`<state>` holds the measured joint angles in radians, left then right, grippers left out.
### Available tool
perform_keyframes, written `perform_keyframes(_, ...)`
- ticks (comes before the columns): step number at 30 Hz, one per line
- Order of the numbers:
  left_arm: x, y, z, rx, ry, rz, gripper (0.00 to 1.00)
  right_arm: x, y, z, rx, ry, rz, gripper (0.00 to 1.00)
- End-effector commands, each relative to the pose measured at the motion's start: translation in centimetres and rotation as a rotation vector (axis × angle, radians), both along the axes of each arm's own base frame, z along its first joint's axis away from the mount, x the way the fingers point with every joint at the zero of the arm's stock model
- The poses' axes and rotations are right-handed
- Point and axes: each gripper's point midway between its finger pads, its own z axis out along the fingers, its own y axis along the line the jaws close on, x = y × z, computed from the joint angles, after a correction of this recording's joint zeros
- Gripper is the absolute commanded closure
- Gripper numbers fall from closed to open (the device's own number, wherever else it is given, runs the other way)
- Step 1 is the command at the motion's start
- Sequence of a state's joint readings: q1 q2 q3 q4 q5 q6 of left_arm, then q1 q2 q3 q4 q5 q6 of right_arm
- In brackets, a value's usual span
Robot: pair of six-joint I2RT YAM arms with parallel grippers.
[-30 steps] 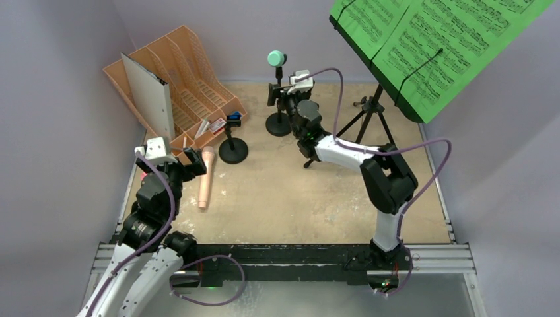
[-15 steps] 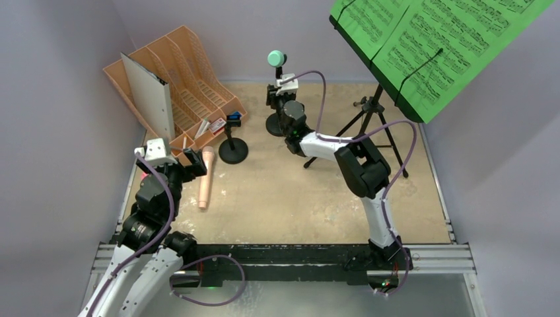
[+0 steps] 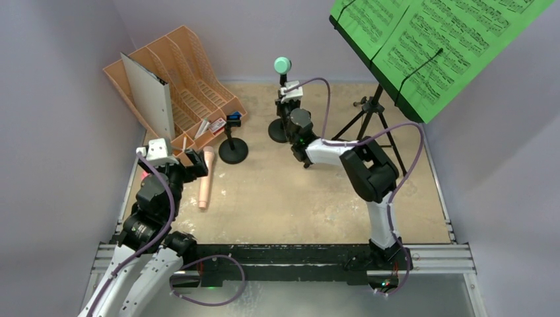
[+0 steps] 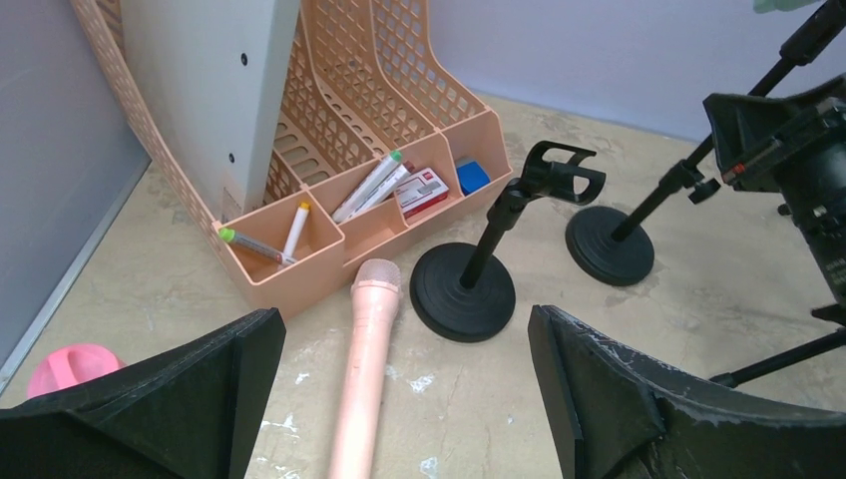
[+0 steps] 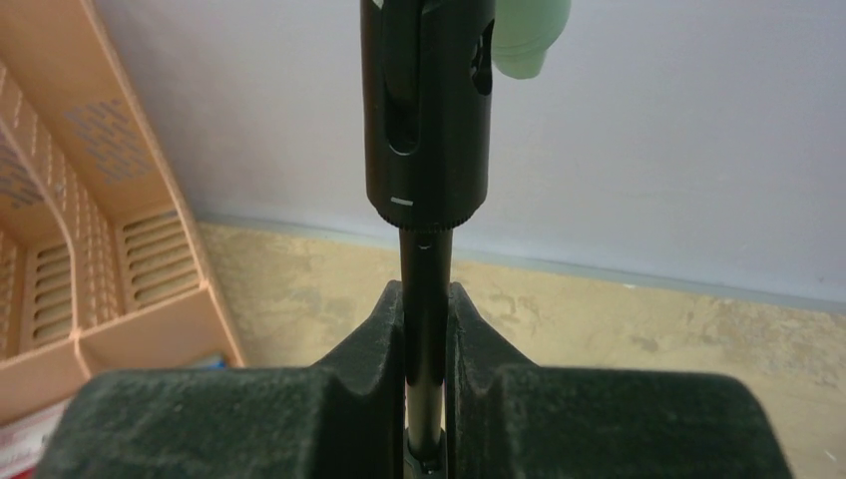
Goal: Pack up the instrument practice props
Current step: Adjust the microphone stand with the microphone at the center of the board.
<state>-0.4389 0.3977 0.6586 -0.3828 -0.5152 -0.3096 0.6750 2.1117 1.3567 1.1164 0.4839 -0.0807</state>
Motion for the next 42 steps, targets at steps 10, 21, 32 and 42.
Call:
perform_keyframes(10,0.6,-2.8,0.2,0.019,-0.016,-0.155,0.02,-12.4,1.2,6.9,0.039,-0.150,0.258,1.00)
perform_keyframes(21,0.3,-7.3,-0.1,0.034,-0.026,-0.411,0.02,-22.1,1.4,7.8,0.061,-0.306,0.602,1.00)
perform_keyframes(32,-0.4,-14.5,1.3,-0.083,-0.091,-0.779,0.05,-28.4,3.6,7.6,0.046,-0.435,0.932,1.00)
perform_keyframes(42,1.1,-17.5,1.1,-0.203,-0.109,-0.872,0.06,-29.0,4.6,7.3,0.111,-0.411,1.009,0.89)
